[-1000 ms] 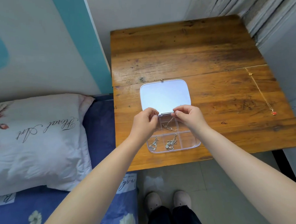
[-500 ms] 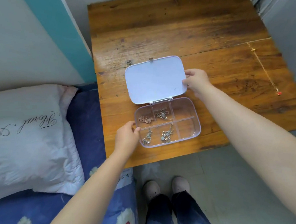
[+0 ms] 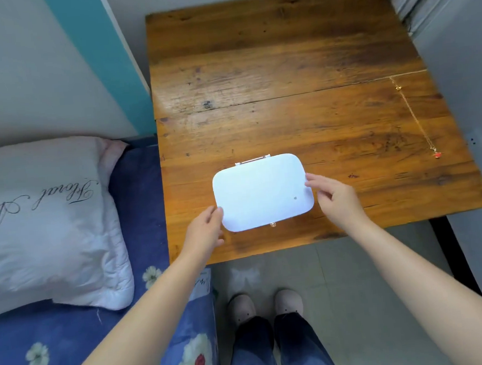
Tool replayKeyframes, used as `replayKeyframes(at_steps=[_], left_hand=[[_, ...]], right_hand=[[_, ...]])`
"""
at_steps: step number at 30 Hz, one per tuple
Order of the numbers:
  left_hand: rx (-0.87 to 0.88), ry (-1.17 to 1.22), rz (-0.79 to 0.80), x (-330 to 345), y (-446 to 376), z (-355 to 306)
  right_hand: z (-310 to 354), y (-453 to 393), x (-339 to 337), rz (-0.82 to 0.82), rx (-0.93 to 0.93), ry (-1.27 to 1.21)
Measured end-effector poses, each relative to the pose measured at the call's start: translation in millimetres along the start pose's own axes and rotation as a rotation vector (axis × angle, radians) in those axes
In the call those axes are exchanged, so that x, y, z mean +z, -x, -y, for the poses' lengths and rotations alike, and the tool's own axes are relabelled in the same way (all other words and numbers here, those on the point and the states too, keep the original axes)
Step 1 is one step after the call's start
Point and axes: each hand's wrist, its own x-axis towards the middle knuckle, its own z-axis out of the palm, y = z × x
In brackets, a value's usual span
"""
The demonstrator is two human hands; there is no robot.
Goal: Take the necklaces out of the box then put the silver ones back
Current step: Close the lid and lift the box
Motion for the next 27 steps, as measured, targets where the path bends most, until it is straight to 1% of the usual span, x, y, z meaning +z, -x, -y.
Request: replayKeyframes(at_steps=[1,2,4,5,7,12,17,21,27], left_hand=[[0.004,0.000,0.030,4,3,1],[0.005,0.018,0.047,8,6,1],[0.003,0.113,0.021,18,9,-1],[0.002,0.175,-0.002,22,11,-3],[0.007,0.265,-0.033,25,14,-11],[0.187,0.271,-0.068,3,4,-57],[0.293,0.279,-0.098,-20,-29,-120],[0.289,0.266,-0.187,-29,-71,-161],[0.226,0.254,-0.342,-38,-150,-221]], right_hand=[[1,0,4,-0.061,0.046,-0.024],[3,-1,8,-0.085,0.119,-0.053],[9,-3,20,-0.021,0.284,-0.153],[11,-3,25,0.008,0.333,-0.216],[20,-2,29,-0.017,0.369,-0.316],[56,-29,15,-0.130,0.290,-0.457],[105,-98,7,-0.116,0.224,-0.518],[125,-161,12,-0.061,0.228,-0.491],[145,-263,21,0.031,0.152,-0.394]])
